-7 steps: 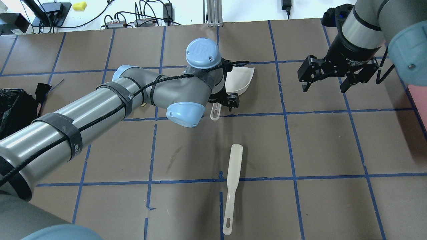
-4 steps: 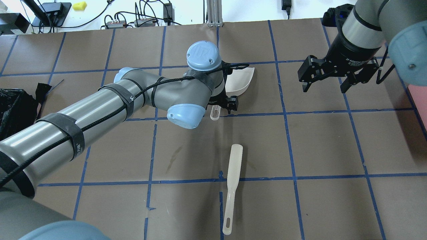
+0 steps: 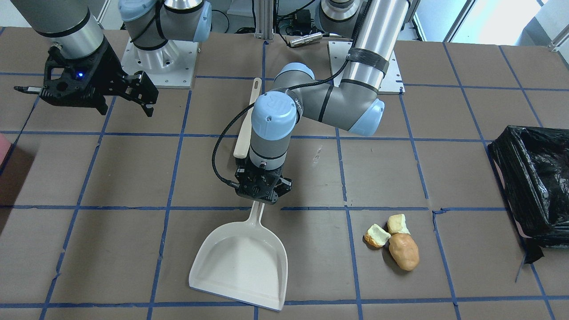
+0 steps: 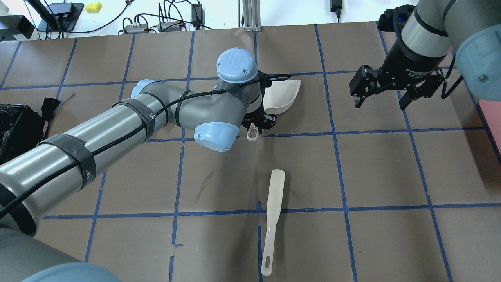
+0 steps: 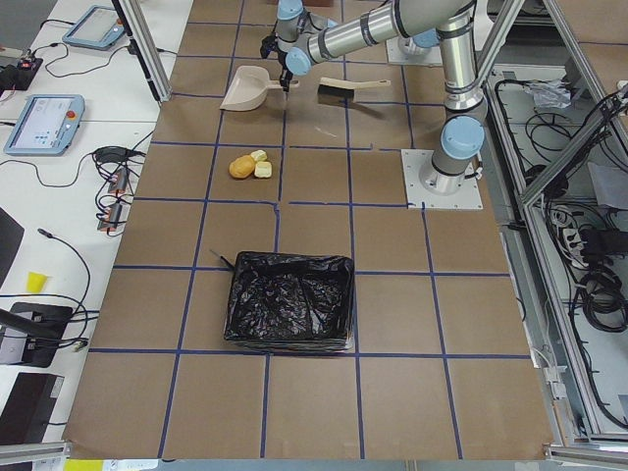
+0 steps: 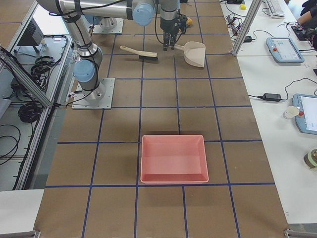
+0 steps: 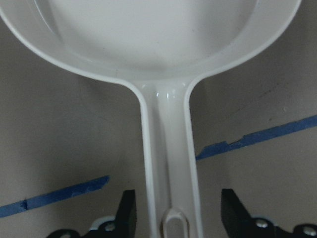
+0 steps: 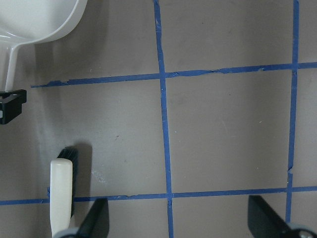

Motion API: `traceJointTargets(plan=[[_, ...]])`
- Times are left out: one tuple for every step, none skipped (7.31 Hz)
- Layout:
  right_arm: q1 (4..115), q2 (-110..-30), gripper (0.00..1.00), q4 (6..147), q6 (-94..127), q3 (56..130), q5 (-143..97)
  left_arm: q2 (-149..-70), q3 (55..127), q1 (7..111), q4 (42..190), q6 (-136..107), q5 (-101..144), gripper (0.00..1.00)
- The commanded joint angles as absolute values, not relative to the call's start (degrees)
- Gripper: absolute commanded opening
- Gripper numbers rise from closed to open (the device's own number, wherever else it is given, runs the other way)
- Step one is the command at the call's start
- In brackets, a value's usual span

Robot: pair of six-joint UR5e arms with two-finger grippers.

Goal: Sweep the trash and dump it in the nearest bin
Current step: 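Lift the dustpan off the table with the left gripper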

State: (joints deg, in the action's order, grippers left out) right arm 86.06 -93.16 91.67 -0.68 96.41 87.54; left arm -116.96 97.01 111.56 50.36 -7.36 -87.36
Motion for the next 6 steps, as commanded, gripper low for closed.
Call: traceJointTargets(plan=[[86.31, -93.25, 1.0, 91.58, -0.27, 96.42, 87.54, -116.11, 96.68, 111.1, 50.45, -7.38, -87.28, 0.03], [86.48, -93.34, 1.0, 91.76, -0.35, 96.42, 87.45, -115.58, 95.64, 109.79, 51.06, -7.38, -87.1, 0.02], [86.66, -93.95, 1.0, 91.58, -0.18, 96.42, 87.45, -113.57, 95.63, 107.17, 52.02, -7.12, -85.97, 0.02], [86.66, -94.13, 1.0, 91.67, -0.09, 96.85, 87.36, -110.51, 95.54, 103.48, 56.73, -1.46, -85.78, 0.02], [86.75, -95.35, 1.0, 92.19, 0.17, 98.68, 87.19, -107.87, 95.71, 100.4, 61.04, 6.08, -85.87, 0.01], [86.92, -96.93, 1.0, 92.63, 1.31, 100.44, 86.49, -105.58, 96.58, 98.2, 63.61, 13.98, -86.04, 0.01]])
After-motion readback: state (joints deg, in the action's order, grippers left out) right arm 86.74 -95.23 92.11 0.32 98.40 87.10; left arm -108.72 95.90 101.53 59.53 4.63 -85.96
